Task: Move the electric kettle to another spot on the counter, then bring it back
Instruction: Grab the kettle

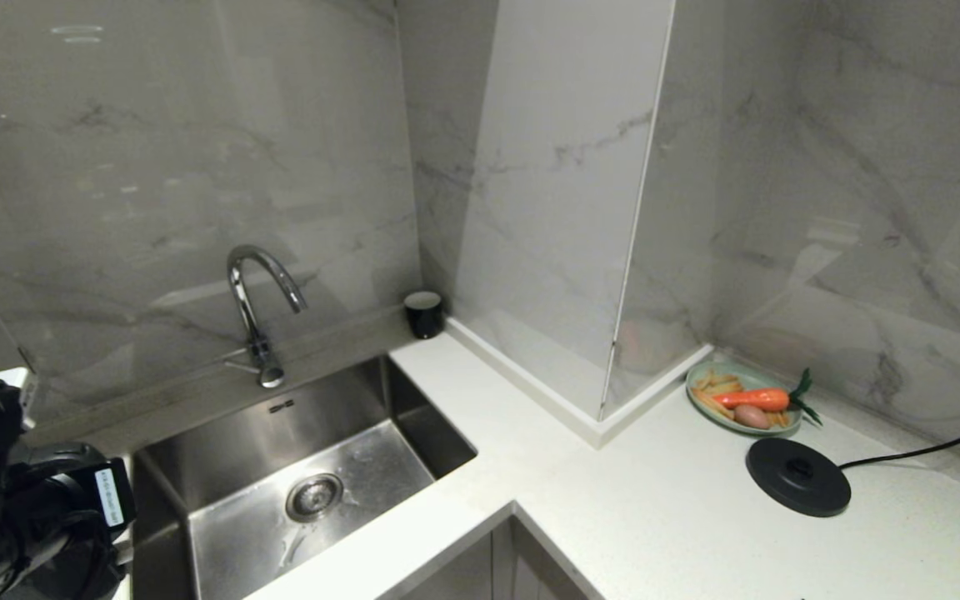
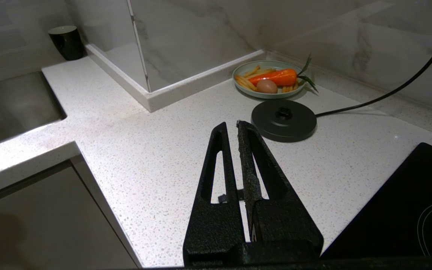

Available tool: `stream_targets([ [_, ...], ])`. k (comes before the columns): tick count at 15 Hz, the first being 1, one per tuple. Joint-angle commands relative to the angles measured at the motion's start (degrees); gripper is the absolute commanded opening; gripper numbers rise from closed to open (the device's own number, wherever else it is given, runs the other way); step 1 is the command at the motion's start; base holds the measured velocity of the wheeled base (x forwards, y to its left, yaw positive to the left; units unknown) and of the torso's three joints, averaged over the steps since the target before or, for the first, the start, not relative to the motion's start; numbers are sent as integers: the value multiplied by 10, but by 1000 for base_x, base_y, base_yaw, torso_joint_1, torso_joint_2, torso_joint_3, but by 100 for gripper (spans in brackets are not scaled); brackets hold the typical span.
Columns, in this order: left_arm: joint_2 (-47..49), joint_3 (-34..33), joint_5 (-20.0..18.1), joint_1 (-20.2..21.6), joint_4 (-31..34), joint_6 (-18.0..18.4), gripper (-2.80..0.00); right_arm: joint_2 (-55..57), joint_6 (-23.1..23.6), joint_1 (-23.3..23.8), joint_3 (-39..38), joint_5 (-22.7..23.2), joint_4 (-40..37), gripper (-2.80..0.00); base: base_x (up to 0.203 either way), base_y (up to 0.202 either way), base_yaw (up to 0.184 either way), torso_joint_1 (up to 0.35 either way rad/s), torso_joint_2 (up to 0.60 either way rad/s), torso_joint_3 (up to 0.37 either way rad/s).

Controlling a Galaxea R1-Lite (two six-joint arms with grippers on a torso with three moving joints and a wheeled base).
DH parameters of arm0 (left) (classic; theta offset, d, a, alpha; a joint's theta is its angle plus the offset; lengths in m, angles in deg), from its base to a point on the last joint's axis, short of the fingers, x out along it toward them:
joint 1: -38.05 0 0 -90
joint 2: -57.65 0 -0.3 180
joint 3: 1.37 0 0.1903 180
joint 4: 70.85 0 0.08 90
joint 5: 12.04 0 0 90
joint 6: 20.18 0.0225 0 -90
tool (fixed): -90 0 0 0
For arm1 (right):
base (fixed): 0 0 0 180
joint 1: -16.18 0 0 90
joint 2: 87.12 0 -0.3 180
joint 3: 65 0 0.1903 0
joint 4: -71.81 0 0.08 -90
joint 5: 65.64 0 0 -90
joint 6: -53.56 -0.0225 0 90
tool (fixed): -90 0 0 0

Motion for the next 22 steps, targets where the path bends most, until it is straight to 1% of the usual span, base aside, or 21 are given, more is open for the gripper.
stream_targets([
  [1,73,-23,7,-13,-8,-35,-280,1,0,0,0,1,0,-280,0,0,0,0,0,0],
  [3,111,-39,8,-12,-31,-56,-280,0,0,0,0,0,0,-280,0,0,0,0,0,0],
  [6,152,-65,10,-4,-97,-63,-280,0,0,0,0,0,0,-280,0,0,0,0,0,0],
  [7,156,-67,9,1,-106,-63,-222,1,0,0,0,0,0,-280,0,0,0,0,0,0],
  [8,167,-66,6,23,-117,-61,0,0,0,0,0,0,0,-280,0,0,0,0,0,0],
  [10,200,-60,2,56,-150,-59,0,0,0,0,0,0,0,-280,0,0,0,0,0,0],
  [12,223,-64,-5,61,-194,-55,0,0,0,0,0,0,0,-280,0,0,0,0,0,0],
  [14,246,-61,-7,64,-209,-52,0,0,0,0,0,0,0,-280,0,0,0,0,0,0],
  [16,276,-57,-20,82,-256,-27,0,1,0,0,0,0,0,-280,0,0,0,0,0,0],
  [19,333,-60,-24,117,-334,6,0,0,0,0,0,0,0,-280,0,0,0,0,0,0],
  [20,342,-61,-25,122,-351,10,0,0,0,0,0,0,0,-280,0,0,0,0,0,0],
  [22,345,-57,-25,124,-353,12,0,1,0,0,0,0,0,-280,0,0,0,0,0,0],
])
